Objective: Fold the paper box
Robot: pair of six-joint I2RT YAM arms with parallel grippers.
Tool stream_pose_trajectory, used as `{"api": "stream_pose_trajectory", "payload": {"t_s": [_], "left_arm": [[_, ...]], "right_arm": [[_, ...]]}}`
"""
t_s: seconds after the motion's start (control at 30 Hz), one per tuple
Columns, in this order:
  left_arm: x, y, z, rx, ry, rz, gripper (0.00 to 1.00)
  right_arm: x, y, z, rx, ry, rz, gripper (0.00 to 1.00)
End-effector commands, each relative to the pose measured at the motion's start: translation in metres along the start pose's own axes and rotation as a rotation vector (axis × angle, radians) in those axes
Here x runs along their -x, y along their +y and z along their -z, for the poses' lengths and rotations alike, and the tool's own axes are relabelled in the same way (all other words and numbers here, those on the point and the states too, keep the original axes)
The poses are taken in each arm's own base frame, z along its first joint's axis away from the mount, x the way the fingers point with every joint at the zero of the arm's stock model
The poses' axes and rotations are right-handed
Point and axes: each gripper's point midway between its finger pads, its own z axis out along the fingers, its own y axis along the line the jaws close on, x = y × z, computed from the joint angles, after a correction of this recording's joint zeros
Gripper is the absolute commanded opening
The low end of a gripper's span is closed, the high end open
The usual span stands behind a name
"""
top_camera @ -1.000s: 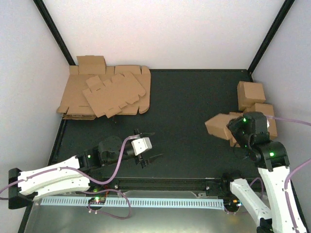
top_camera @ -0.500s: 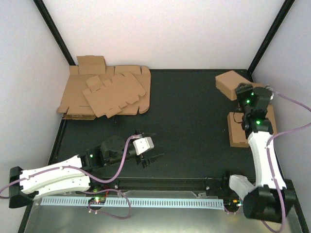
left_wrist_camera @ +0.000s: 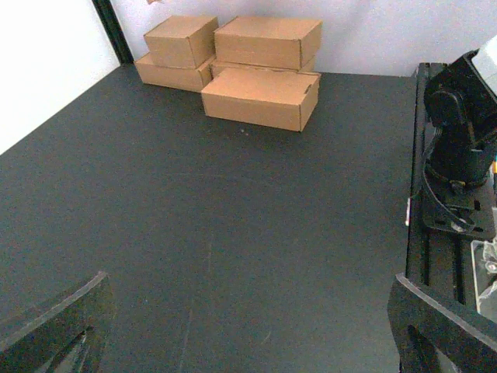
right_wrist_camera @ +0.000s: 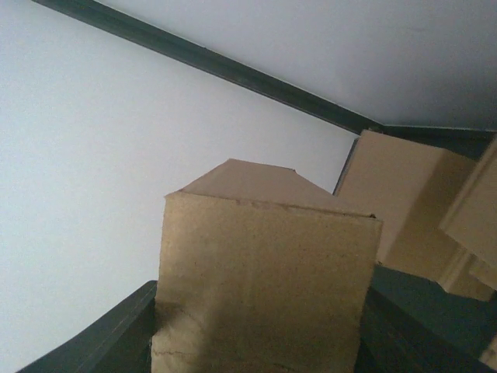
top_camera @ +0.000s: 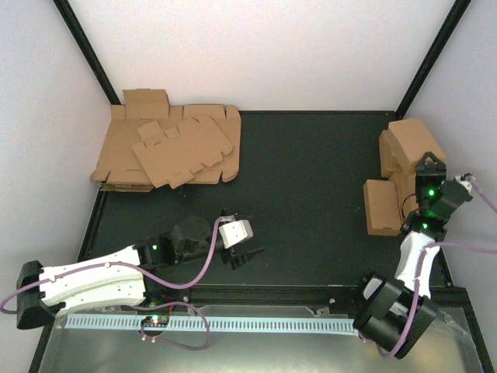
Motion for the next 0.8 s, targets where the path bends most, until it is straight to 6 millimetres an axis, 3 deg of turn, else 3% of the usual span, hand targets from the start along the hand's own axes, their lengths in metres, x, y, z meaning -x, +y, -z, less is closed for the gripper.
{"api": "stream_pose_trajectory", "payload": {"t_s": [0.0,0.27,0.37,0.77], "left_arm": [[0.014,-0.002,0.001,-0.02,-0.037,0.011,0.99],[0.017,0.0,0.009,-0.006,-0.056,0.022,0.99],[0.018,0.002,0.01,0.002,-0.064,0.029,0.99],[0.018,-0.004,0.01,-0.035,-0.063,0.069,0.99]], "right_arm": [[0.014,0.007,0.026,0.106,-0.092,0.02,0.22],[0.016,0.001,0.057,0.107,-0.146,0.099,0.22],[0.016,-0.011,0.064,0.042,-0.156,0.106,0.23],[0.022,-0.011,0.098,-0.103,-0.216,0.234,0.25]]}}
